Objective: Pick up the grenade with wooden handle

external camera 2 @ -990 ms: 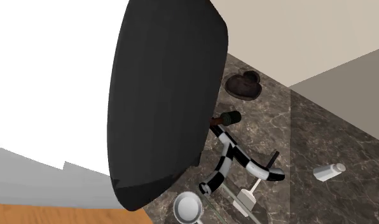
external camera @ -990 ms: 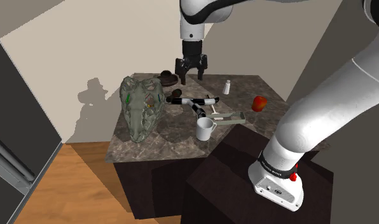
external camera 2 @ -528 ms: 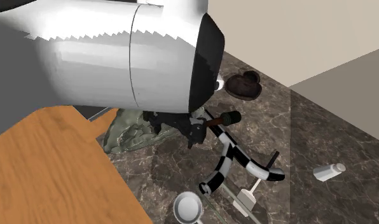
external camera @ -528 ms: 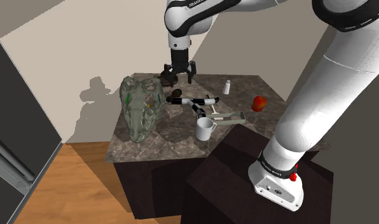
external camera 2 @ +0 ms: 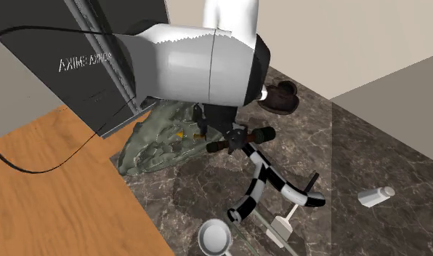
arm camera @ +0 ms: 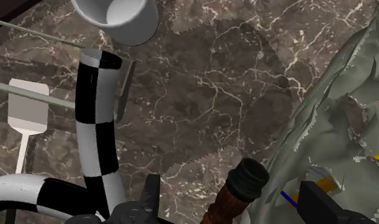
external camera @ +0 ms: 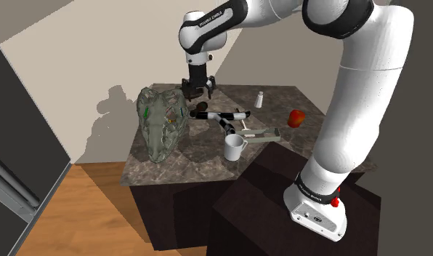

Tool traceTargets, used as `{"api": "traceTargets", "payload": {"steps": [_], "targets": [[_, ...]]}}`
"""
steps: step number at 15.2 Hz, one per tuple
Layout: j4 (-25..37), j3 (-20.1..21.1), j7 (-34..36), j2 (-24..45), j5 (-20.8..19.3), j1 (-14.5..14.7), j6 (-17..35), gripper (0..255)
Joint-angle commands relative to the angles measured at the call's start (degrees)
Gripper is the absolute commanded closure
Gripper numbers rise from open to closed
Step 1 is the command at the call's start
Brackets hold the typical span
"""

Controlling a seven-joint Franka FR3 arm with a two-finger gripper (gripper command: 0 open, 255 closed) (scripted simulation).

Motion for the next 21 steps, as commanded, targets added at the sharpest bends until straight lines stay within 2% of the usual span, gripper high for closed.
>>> {"api": "traceTargets", "payload": {"steps": [1,12,21], "targets": [[3.6,-0.8,2.4,4.4,-0.5,-0.2,0.5,0],[27.7,-6.1,12.8,27.1,-0.4,-2.0,-2.0,0],[27.5,-6.2,13.0,30.8,-0.4,-2.0,1.7,0]]}}
